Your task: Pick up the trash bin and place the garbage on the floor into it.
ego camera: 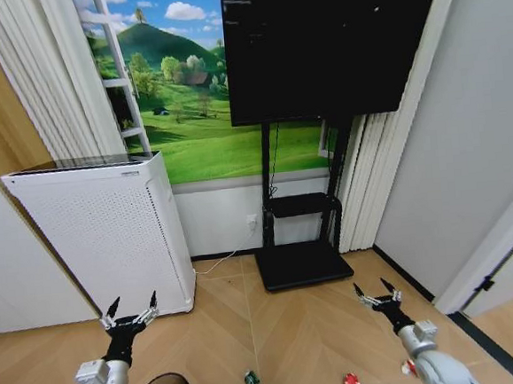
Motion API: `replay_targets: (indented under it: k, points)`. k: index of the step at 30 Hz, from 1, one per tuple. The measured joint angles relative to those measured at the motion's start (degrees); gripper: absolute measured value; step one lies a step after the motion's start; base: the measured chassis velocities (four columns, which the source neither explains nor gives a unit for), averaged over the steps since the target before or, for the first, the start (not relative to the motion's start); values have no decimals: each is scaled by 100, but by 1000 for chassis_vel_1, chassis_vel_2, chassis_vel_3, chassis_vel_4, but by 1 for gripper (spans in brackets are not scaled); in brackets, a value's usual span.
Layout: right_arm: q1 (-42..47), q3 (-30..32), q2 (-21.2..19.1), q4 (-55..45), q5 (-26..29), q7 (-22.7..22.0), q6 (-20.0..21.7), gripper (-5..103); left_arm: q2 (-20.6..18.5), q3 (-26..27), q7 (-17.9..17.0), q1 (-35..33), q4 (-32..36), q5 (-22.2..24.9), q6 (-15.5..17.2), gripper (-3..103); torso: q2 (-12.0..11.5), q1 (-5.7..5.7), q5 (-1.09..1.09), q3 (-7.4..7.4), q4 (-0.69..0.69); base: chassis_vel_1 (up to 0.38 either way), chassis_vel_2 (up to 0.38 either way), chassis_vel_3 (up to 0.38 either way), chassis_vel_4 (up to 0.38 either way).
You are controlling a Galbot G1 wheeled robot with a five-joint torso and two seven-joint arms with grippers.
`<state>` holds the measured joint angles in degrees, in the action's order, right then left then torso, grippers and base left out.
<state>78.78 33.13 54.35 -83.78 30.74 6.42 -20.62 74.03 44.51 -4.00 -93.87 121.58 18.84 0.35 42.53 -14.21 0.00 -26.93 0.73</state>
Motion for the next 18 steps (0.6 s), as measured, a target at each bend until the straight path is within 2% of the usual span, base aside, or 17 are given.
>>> replay_targets:
  k: [18]
  points:
    - [-27,47,9,-56,88,-61,-21,100,-36,14,26,50,1,7,8,100,-436,180,0,258,0,0,0,0,0]
